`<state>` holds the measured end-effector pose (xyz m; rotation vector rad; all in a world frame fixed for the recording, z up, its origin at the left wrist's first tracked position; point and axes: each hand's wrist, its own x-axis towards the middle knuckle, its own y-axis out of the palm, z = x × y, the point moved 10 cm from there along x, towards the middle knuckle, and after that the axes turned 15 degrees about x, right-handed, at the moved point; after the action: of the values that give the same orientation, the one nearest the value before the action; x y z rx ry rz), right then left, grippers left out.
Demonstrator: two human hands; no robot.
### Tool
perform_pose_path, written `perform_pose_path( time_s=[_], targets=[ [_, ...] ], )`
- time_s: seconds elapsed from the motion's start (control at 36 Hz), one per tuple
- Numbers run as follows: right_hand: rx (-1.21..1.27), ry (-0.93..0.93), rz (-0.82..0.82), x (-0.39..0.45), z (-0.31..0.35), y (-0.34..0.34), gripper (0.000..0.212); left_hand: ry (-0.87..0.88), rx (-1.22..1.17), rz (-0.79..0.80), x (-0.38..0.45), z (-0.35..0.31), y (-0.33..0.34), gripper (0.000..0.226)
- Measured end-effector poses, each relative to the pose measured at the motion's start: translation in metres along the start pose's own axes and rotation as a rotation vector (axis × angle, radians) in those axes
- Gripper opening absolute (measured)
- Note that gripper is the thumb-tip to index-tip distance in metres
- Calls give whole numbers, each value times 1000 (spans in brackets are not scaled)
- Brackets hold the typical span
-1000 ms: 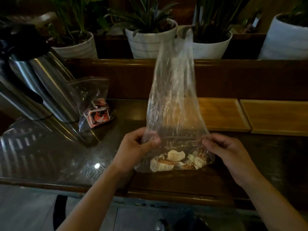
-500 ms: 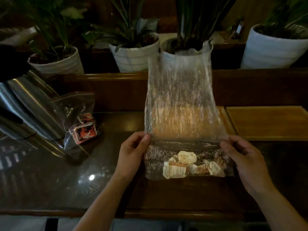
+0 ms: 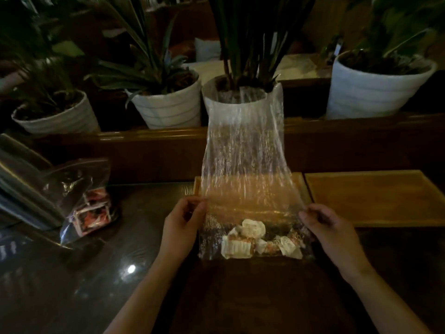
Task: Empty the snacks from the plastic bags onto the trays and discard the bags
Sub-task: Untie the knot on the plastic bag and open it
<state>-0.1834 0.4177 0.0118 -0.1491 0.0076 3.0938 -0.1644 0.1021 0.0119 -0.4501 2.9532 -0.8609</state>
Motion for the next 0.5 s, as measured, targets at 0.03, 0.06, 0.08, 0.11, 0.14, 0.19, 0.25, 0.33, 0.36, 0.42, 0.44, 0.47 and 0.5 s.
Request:
perform_pose_path(
  time_s=[0.03, 0.06, 0.08, 0.11, 0.14, 0.19, 0.25, 0.33, 0.36, 0.42, 0.44, 0.47, 0.5],
  targets=[
    [-32, -12, 8, 0, 1, 0, 10, -3, 12, -5, -2, 2, -1, 10],
    [-54, -22, 16, 0, 2, 0, 8, -10, 18, -9, -5, 3, -2, 11],
    [-68, -31, 22, -1, 2, 0, 8, -14, 28, -14, -8, 5, -4, 12],
    [-78, -40, 28, -2, 2, 0, 7, -18, 42, -18, -11, 7, -6, 13],
    [-86, -51, 32, -4, 1, 0, 8, -24, 55, -23, -14, 10, -8, 13],
    [-87, -81, 28, -9, 2, -1, 11, -39, 61, -34, -21, 14, -15, 14],
    [-96, -110, 1, -16, 2, -5, 19, -50, 63, -48, -28, 17, -21, 12],
    [-168, -165, -86, -30, 7, -13, 26, -78, 90, -55, -37, 26, -27, 12],
    [-213, -181, -116, -35, 9, -16, 27, -80, 104, -48, -40, 29, -29, 12],
    [-317, -210, -153, -45, 12, -19, 27, -66, 159, -20, -44, 31, -33, 14],
    [-378, -236, -154, -50, 14, -18, 26, -46, 204, 1, -46, 30, -35, 16],
    [-448, -272, -141, -54, 18, -16, 23, -15, 258, 28, -48, 28, -37, 18],
    [-526, -313, -120, -58, 21, -11, 20, 22, 317, 67, -49, 26, -39, 19]
  ],
)
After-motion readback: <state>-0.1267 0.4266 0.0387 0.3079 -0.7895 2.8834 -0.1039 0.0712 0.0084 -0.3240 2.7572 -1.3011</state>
